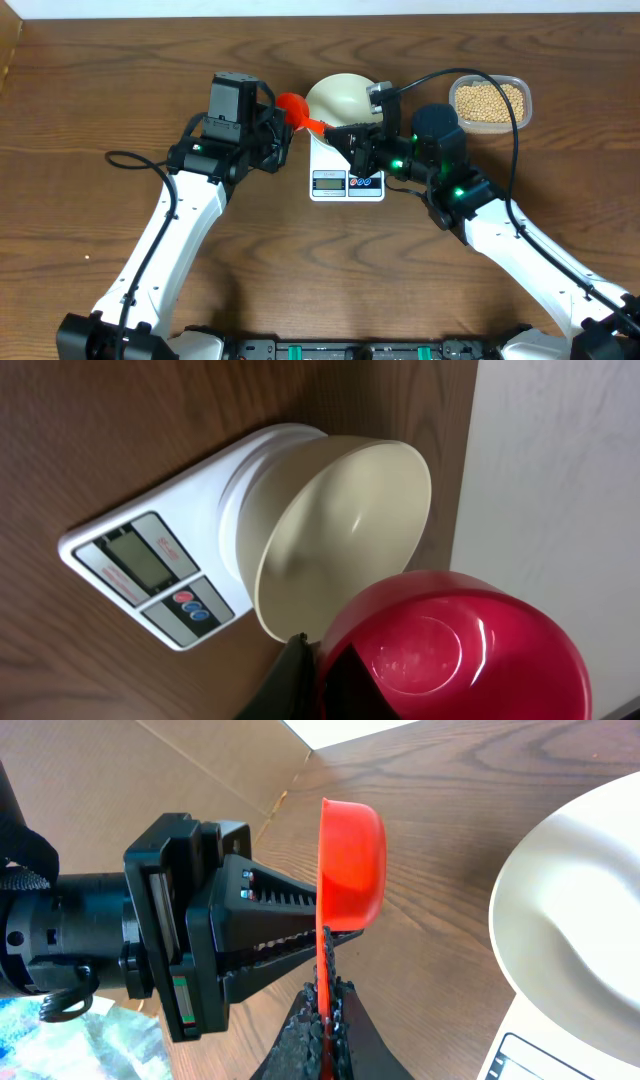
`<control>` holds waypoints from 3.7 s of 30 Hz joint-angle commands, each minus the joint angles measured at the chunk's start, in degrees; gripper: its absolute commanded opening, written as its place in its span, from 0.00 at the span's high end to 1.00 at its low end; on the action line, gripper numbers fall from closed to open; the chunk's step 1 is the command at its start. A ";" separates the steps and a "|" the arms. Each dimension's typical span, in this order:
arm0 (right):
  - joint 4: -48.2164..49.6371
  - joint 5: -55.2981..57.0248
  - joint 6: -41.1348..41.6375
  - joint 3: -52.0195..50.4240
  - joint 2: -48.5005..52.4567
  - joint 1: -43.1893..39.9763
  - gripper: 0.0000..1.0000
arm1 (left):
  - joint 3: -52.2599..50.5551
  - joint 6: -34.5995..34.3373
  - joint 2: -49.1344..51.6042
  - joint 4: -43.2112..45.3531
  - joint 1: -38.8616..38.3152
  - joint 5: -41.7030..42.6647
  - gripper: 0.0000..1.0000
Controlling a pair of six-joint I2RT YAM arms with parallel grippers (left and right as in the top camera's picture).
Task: Scoop item into bowl and weigh 50g on scale
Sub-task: 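Grasp the scoop handle with the right gripper, release with left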
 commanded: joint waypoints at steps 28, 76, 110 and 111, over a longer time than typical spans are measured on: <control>0.37 0.00 0.04 0.94 -0.22 0.50 0.70 | 0.90 13.35 0.33 0.07 0.17 -1.79 0.93; -0.74 -0.11 -1.97 0.94 0.55 1.97 0.84 | 0.87 13.31 0.33 -1.64 0.11 -0.28 0.93; -2.34 3.87 7.26 0.92 0.55 2.71 0.85 | 0.90 13.31 0.33 -1.64 0.11 -0.28 0.93; -2.29 3.98 7.26 0.92 0.55 2.86 0.85 | 0.87 13.31 0.33 -1.64 0.11 -0.28 0.93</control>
